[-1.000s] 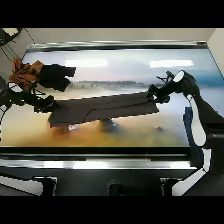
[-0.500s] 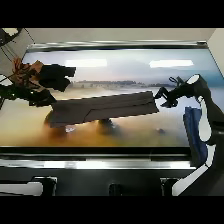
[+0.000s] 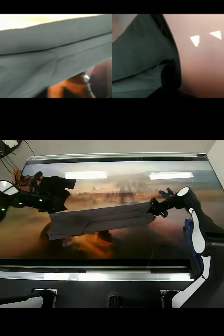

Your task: Fold the shirts.

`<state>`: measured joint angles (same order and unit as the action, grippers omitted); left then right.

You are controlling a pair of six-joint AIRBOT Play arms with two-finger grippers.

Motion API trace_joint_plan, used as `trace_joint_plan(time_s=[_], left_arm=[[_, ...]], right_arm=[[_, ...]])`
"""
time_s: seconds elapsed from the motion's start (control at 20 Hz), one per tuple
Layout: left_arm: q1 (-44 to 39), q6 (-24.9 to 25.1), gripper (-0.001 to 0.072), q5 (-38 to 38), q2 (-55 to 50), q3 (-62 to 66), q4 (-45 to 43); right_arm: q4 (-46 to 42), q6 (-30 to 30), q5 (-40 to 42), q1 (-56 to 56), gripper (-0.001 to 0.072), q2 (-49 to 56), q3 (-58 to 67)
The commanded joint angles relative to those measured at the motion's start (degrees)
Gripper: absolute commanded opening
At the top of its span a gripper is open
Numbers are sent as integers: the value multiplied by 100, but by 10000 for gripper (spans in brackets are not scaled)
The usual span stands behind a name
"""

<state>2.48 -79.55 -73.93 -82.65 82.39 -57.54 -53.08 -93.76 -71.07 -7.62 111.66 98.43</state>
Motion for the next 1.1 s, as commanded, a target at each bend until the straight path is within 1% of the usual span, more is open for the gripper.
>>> trace_joint_plan(time_s=[0.0,0.1,0.2,0.3,0.35,0.45,0.55,0.6,0.7,0.8,0.9,1.0,1.05], left_arm=[[-841,0,31,1060,-39,-433,302],[-1537,-186,31,1596,-361,-721,765],[-2155,-186,30,1926,-809,-748,1458],[-2496,-186,31,2330,-1108,-730,2079],[-2579,-188,30,2490,-1211,-730,2184],[-2667,-188,29,2538,-1438,-732,2181],[-2815,-186,28,2494,-1670,-730,2350],[-2927,-105,28,2516,-1775,-730,2667],[-3230,249,29,2483,-1947,-732,3436],[-3558,323,28,2468,-2085,-730,3600],[-3554,422,27,2645,-2142,-730,3598],[-3128,570,26,2695,-1945,-732,3512],[-2811,566,25,2691,-1731,-732,3268]], right_arm=[[149,350,-459,74,46,-767,4],[44,350,-765,234,45,-1436,4],[-212,334,-1027,533,45,-2087,4],[-566,232,-1300,863,45,-2636,4],[-824,90,-1416,1027,46,-2924,4],[-1209,-153,-1604,1316,46,-3423,4],[-1292,-173,-1770,1596,46,-3779,4],[-1381,-315,-1838,1727,46,-3912,4],[-1631,-699,-1818,1919,46,-4120,4],[-1753,-772,-1657,2070,46,-4227,4],[-1770,-918,-1456,2221,46,-4190,4],[-1766,-1049,-1117,2406,46,-4024,4],[-1740,-1067,-872,2540,46,-3891,4]])
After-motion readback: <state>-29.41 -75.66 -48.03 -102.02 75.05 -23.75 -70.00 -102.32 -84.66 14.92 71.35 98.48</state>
